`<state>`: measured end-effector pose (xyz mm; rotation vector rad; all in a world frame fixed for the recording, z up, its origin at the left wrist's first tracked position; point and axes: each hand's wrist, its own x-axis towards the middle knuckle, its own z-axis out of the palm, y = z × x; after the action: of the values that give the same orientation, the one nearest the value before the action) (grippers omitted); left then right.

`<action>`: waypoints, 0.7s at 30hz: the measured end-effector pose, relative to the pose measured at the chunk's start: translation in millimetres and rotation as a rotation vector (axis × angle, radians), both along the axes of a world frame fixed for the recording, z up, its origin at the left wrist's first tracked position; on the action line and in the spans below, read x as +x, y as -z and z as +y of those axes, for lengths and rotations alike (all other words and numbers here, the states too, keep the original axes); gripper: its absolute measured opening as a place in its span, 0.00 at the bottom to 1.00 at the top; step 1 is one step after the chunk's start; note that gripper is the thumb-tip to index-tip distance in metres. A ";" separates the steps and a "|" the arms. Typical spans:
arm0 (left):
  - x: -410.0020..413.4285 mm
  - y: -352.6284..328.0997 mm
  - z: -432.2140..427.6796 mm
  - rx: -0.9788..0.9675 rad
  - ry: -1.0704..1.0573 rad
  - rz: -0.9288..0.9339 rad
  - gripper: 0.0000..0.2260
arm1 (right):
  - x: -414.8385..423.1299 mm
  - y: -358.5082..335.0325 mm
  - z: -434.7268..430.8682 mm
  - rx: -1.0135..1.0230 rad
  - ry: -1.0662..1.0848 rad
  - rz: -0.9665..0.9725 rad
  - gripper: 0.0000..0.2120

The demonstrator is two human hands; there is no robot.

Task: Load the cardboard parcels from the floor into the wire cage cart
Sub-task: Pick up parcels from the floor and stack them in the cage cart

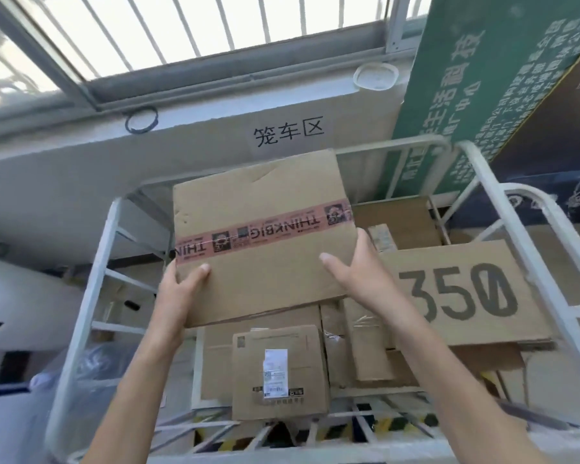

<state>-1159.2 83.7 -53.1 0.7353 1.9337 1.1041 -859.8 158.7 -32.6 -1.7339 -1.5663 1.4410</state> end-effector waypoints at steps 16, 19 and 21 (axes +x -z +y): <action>-181.7 360.0 47.6 -0.364 0.178 -0.076 0.25 | -182.6 356.9 20.8 -0.499 0.269 0.124 0.34; -157.9 402.8 34.1 -0.421 0.190 -0.126 0.27 | -166.7 394.2 4.1 -0.487 0.332 0.049 0.35; -143.8 411.7 31.0 -0.419 0.220 -0.114 0.32 | -152.8 405.3 -0.4 -0.438 0.328 -0.013 0.36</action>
<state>-1303.0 114.7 -464.8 0.6174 1.8512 0.5687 -1012.6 158.4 -437.9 -2.1221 -0.9509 1.6817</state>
